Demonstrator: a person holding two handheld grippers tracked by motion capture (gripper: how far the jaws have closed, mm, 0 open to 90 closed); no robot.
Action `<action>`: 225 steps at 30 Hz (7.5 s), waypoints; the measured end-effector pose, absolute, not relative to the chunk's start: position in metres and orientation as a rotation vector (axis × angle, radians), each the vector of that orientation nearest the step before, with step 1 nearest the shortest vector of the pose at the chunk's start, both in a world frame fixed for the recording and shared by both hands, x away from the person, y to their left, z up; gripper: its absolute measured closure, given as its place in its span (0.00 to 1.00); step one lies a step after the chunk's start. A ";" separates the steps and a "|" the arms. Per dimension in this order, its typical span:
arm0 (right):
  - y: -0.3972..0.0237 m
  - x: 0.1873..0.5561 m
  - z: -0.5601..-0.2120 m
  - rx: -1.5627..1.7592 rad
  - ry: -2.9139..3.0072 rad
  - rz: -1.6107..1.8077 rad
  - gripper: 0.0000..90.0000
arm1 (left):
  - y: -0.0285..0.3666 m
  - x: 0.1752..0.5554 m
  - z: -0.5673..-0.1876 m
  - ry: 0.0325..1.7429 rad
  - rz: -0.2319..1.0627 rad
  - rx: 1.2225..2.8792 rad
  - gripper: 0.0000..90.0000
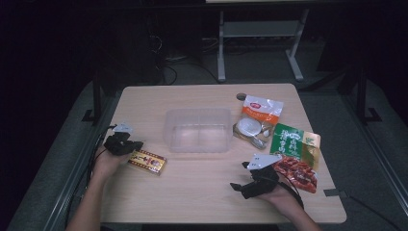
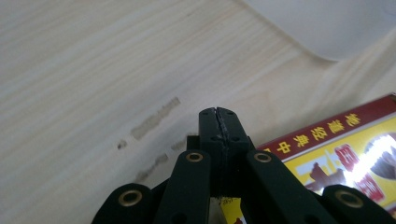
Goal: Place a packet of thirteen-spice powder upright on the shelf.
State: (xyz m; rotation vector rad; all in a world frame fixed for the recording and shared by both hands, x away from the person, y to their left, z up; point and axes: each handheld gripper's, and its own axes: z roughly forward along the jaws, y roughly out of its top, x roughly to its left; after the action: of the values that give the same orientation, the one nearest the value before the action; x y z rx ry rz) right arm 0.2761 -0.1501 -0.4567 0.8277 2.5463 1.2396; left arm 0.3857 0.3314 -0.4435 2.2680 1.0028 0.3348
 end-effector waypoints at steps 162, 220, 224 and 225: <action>-0.094 0.314 -0.415 0.170 2.807 1.581 0.25 | 0.189 0.305 -0.410 0.064 -0.041 2.282 0.35; -0.108 0.320 -0.387 0.307 2.713 1.433 0.36 | 0.248 0.263 -0.442 0.586 0.162 2.249 0.14; -0.108 0.328 -0.380 0.334 2.694 1.431 0.36 | 0.249 0.262 -0.442 0.587 0.180 2.261 0.14; -0.107 0.330 -0.378 0.334 2.689 1.427 0.36 | 0.249 0.262 -0.443 0.597 0.178 2.257 0.14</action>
State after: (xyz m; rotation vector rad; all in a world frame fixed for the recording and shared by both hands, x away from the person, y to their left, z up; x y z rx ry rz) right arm 0.3302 -0.1072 -0.3784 0.3338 2.6888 1.4274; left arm 0.2624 0.2488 -0.4427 2.2574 0.5965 0.1784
